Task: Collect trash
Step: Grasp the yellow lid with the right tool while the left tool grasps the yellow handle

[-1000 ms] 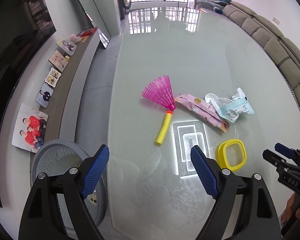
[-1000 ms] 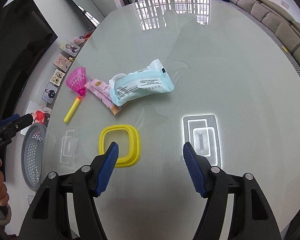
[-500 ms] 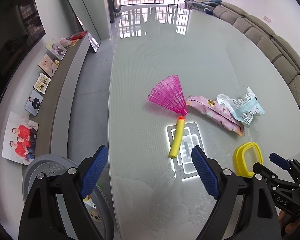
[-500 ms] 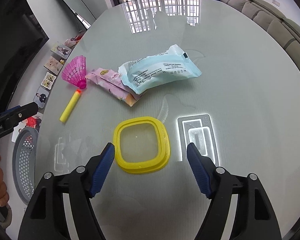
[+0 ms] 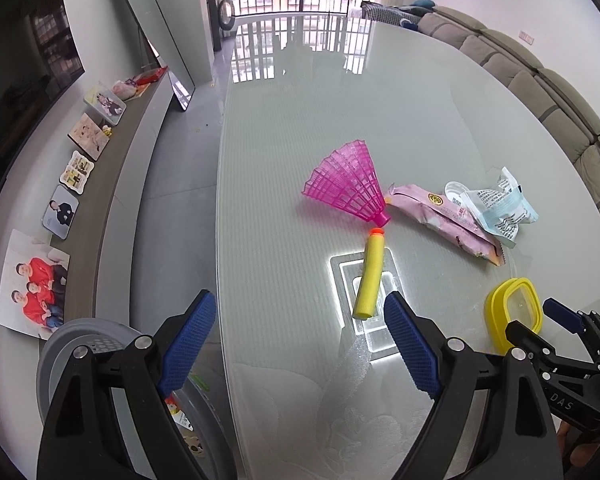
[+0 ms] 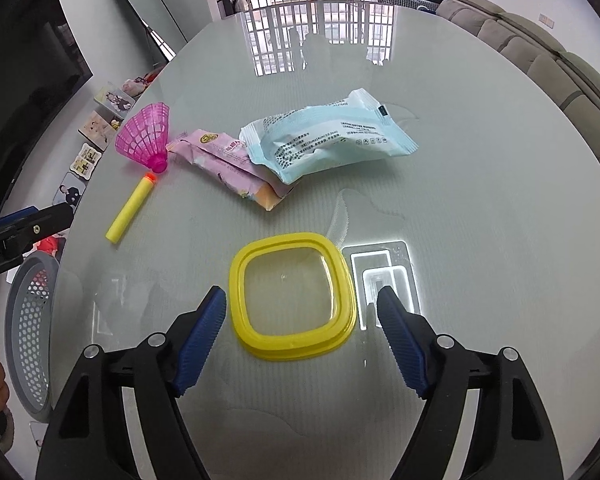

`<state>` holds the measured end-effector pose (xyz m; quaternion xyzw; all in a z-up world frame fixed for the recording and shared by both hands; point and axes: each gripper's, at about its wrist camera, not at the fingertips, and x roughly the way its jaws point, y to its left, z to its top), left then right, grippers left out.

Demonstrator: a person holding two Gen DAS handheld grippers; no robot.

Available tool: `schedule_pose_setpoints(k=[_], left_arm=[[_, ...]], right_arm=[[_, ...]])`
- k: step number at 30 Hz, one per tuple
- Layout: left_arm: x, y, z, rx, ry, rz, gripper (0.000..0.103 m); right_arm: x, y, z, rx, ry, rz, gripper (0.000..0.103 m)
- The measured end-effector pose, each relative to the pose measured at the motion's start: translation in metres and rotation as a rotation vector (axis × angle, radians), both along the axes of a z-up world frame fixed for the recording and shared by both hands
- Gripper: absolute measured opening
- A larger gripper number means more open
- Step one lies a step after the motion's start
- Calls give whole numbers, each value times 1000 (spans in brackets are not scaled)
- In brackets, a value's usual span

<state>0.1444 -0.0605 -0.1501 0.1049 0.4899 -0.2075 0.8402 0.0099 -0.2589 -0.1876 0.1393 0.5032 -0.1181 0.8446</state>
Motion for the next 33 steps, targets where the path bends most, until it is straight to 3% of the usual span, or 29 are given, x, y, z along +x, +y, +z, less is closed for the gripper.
schedule_pose_setpoints(k=[16,19,22,33], left_arm=[[4,-6,-13,-1,38,-24,85],[4,-9,-14,-1,39,-32,85],[5,-13,-16,0,40,-43,85],[17,-36,-39,10,83,-65,85]], right_arm=[[5,9,-9,-35,-20,17,74],[6,13,-8,-40,-29,37,67],[7,14,-6,-38,-37,50,66],[-20,-6,16,14,-88,-23,66]])
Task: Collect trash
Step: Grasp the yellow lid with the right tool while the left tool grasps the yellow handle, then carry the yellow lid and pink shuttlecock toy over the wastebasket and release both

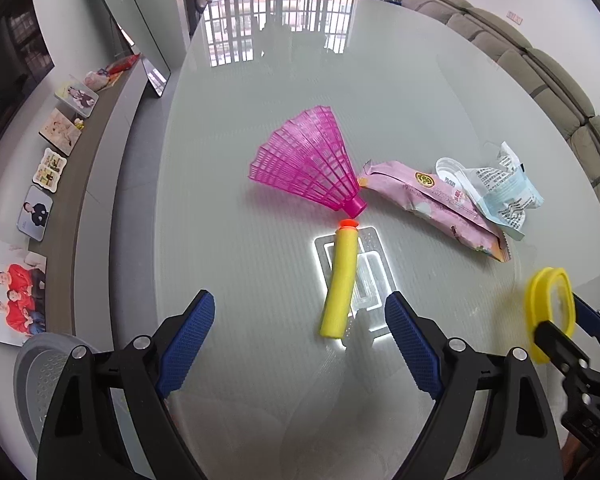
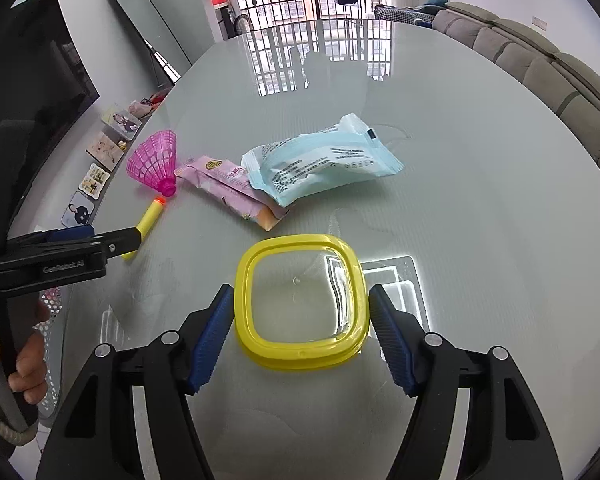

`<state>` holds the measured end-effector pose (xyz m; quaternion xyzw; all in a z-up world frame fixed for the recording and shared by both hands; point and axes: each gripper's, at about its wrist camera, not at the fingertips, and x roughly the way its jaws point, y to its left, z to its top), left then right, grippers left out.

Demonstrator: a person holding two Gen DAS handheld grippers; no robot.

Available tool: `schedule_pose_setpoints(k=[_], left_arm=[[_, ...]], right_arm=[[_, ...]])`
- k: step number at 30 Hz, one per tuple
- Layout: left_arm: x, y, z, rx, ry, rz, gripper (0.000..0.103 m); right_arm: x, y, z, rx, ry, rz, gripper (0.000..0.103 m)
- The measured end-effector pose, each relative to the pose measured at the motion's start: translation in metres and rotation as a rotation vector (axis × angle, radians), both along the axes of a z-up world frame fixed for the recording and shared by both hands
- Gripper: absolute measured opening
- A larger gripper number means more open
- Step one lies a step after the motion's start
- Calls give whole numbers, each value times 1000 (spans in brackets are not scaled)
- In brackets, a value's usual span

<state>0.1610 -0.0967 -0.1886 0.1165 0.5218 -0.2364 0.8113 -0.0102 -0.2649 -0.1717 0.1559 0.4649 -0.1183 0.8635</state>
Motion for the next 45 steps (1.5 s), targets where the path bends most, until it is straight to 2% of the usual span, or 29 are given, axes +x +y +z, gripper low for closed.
schedule_pose_setpoints(k=[3,9,12,14,16,22,29,38,45], left_arm=[[1,-9,-5,7,-7,-9,80],[3,-19,-9,13,-13,-29,62],[1,-23,-7,9,-22,-42,45],[-3,-26,-6,9,-29,-55,20],[-6,-26,-6,6,-25,-56,13],[-15,-18,-1,-24,10,-15,12],[-42,-7,35,-37,12,47,12],[-95,16,96,-56,-45,200,12],[-125,54,129,-59,-87,337,12]], right_arm=[[-7,-6,3,8,-4,-18,66],[-17,-11,4,22,-12,-43,66],[-20,-14,4,29,-17,-49,66],[-23,-15,5,33,-19,-52,66],[-26,-17,6,38,-22,-52,66],[-34,-18,14,34,-25,-32,66],[-42,-23,39,22,-25,38,66],[-43,-17,81,12,-52,225,66],[-38,4,108,18,-94,399,66]])
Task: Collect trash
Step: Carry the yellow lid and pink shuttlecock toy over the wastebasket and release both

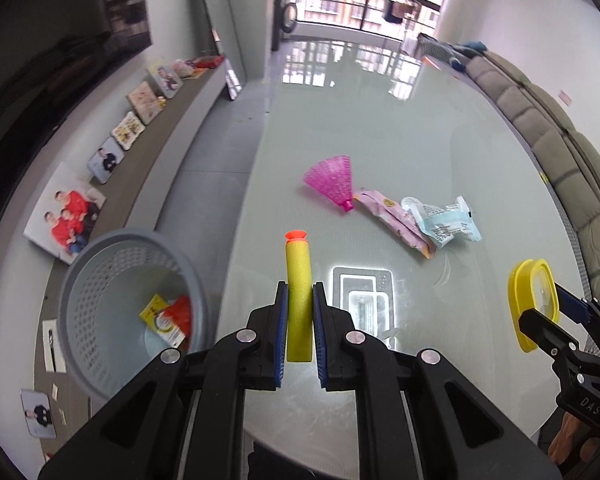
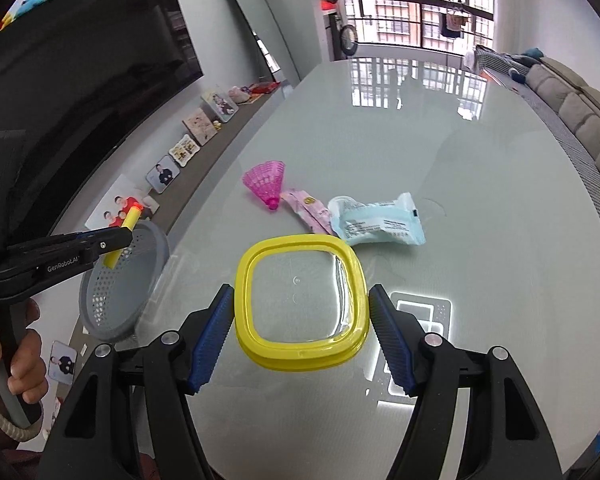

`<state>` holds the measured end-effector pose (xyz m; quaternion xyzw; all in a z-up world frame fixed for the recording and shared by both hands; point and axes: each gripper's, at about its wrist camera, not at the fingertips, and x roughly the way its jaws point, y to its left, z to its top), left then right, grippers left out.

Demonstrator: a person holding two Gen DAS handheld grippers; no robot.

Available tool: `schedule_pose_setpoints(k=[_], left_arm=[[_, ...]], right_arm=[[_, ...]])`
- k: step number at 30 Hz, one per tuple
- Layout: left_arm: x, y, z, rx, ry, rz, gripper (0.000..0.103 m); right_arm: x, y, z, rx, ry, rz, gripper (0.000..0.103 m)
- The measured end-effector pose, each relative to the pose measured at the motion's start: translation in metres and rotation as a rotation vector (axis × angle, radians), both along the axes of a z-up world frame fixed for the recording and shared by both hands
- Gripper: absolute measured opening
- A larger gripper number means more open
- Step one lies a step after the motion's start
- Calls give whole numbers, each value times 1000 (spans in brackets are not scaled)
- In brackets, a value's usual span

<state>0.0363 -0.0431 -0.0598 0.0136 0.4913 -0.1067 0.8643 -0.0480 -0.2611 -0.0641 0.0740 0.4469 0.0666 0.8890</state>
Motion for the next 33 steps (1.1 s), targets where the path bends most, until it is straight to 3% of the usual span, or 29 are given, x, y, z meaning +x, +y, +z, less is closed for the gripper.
schedule_pose_setpoints(k=[8,14,24,33], left_arm=[[-24,68,12,25,4,161,12],[-26,129,16,34,-1,240,12],[5,227,11,33,-1,250,12],[46,277,-23,18,60,181,13]], right_arm=[[24,50,11,43,-7,150,66],[48,115,19,51,-22,251,66],[93,228,21,60,14,293,66],[126,305,10,36,58,316,66]])
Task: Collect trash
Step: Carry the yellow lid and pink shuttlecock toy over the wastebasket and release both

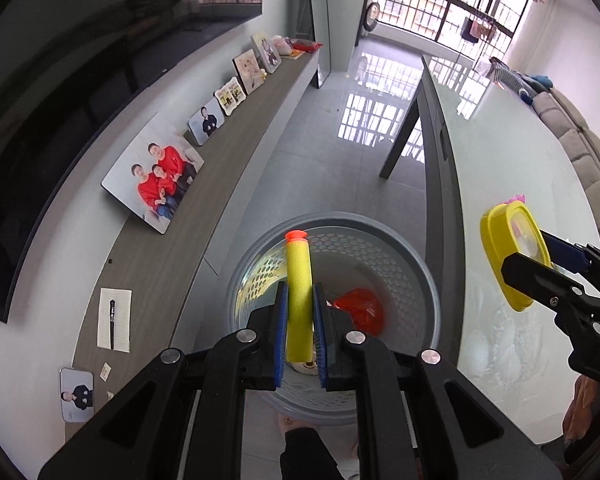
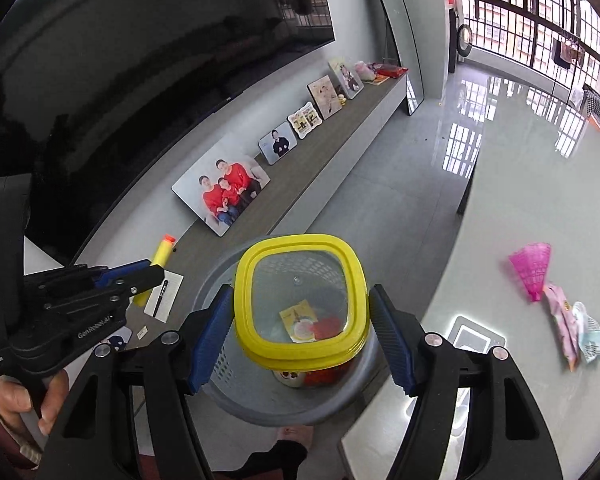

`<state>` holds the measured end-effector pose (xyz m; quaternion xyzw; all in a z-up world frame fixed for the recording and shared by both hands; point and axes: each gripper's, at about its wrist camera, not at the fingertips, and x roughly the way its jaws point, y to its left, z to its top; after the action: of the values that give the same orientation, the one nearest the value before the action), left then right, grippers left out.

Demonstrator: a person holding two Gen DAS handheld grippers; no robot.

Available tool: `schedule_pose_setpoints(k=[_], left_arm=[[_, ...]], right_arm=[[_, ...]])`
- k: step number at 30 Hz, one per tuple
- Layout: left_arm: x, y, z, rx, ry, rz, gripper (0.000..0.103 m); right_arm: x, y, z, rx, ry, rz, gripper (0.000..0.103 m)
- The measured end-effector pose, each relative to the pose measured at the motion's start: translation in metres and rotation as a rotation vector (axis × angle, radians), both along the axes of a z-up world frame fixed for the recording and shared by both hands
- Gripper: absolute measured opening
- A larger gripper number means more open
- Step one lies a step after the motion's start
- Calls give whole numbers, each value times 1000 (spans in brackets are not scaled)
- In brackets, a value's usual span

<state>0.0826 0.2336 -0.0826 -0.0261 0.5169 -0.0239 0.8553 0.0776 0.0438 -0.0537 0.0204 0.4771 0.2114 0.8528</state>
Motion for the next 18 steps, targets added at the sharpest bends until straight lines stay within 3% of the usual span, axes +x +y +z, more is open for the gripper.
schedule_pose_setpoints(k=[11,18], left_arm=[[19,3,-37,-1,87,-124,13],[17,2,-43,-9,108,-161,13]], right_arm=[[11,25,-41,-28,127,-47,66],[5,27,-48,-48,133,-83,67]])
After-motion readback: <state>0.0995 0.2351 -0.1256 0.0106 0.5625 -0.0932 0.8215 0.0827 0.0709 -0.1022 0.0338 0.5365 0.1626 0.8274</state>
